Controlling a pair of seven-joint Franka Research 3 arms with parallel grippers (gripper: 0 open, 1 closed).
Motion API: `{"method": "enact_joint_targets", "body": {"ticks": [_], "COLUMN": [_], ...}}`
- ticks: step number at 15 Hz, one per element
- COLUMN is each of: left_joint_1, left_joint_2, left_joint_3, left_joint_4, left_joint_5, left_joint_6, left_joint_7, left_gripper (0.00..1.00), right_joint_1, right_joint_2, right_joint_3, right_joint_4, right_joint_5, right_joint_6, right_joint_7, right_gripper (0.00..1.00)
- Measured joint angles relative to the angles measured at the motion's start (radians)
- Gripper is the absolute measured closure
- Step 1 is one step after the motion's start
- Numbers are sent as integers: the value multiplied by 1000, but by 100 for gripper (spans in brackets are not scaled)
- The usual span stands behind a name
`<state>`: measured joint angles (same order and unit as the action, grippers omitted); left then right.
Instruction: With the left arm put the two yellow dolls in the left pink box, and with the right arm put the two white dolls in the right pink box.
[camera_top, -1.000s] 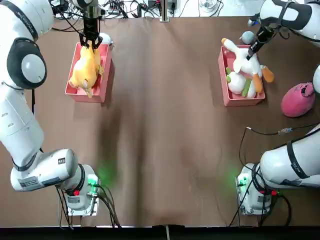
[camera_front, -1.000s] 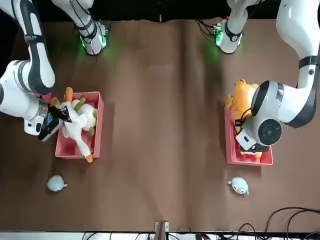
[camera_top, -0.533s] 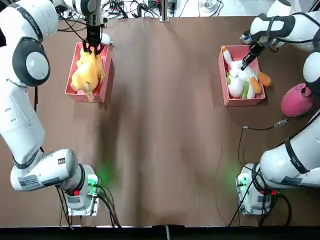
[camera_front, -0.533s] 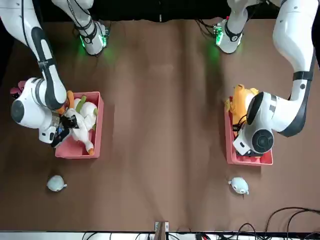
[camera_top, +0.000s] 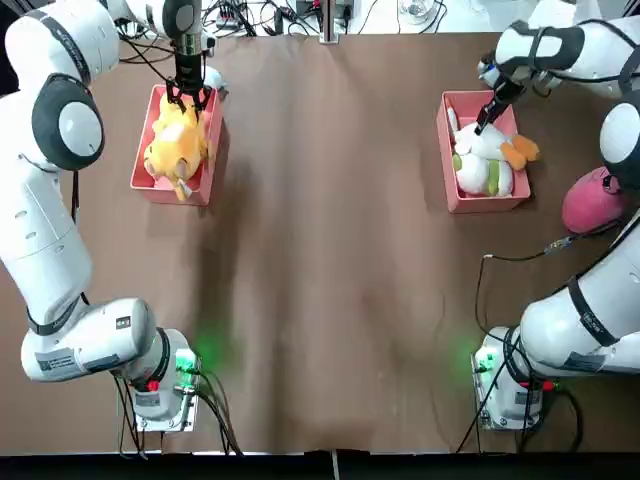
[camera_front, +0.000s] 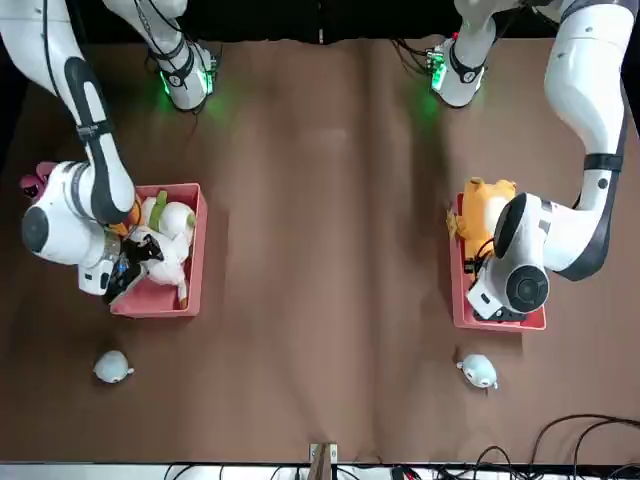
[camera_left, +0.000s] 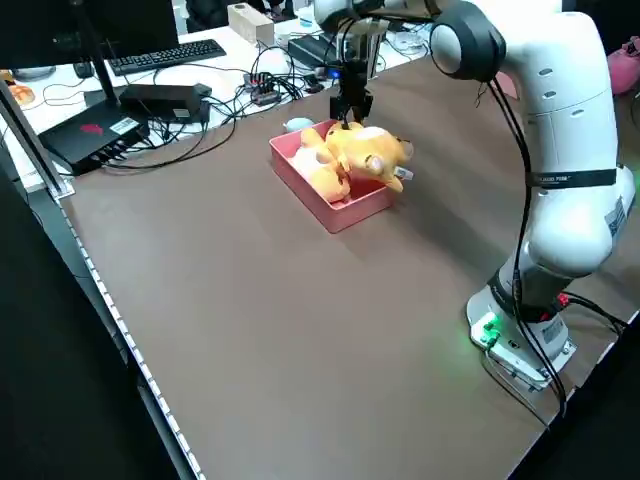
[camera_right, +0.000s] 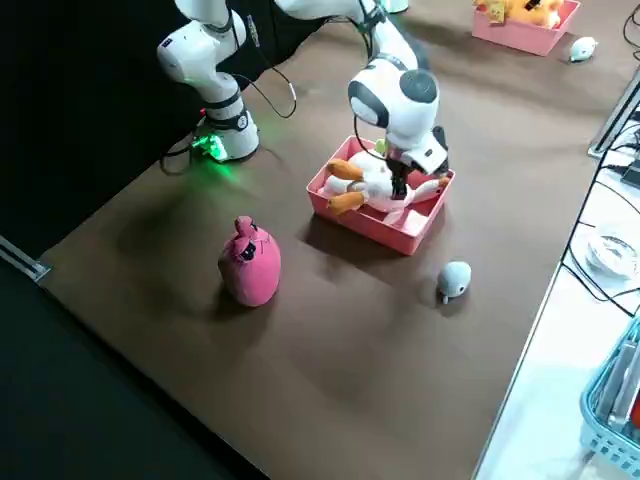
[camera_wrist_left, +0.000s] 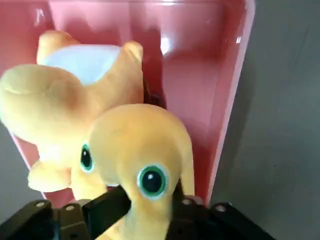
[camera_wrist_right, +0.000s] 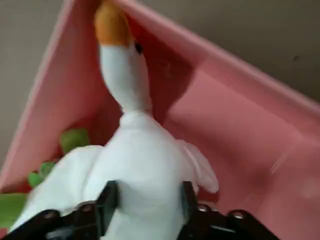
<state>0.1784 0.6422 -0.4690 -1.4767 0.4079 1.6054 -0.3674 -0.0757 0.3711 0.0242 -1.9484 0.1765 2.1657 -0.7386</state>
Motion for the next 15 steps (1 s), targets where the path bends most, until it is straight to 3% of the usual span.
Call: {"method": "enact_joint_targets", "body": {"ticks": [4, 6, 9, 13, 15], "left_joint_1": [10, 14, 16, 21, 26], "left_joint_2": [-65, -113, -198, -327, -376], "left_joint_3": [-1, -1, -1, -1, -1], "left_joint_4": [14, 15, 17, 20, 20], "left_joint_5": [0, 0, -5, -8, -51], "left_joint_6": [0, -2, -28, -90, -122], "left_joint_7": [1, 0, -1, 2, 5], "left_gripper": [15, 0, 0, 0, 0], "right_joint_1": [10, 23, 43, 41, 41], "right_joint_2": [-53, -90, -143, -199, -208], "right_joint_3": [2, 2, 4, -1, -2], "right_joint_4": [138, 187, 266, 375, 392], "right_joint_5": [-36, -93, -161, -168, -168], "right_joint_6": [-206, -277, -367, -447, -486], "right_joint_7": [2, 33, 128, 330, 366], "right_gripper": [0, 0, 0, 0, 0]}}
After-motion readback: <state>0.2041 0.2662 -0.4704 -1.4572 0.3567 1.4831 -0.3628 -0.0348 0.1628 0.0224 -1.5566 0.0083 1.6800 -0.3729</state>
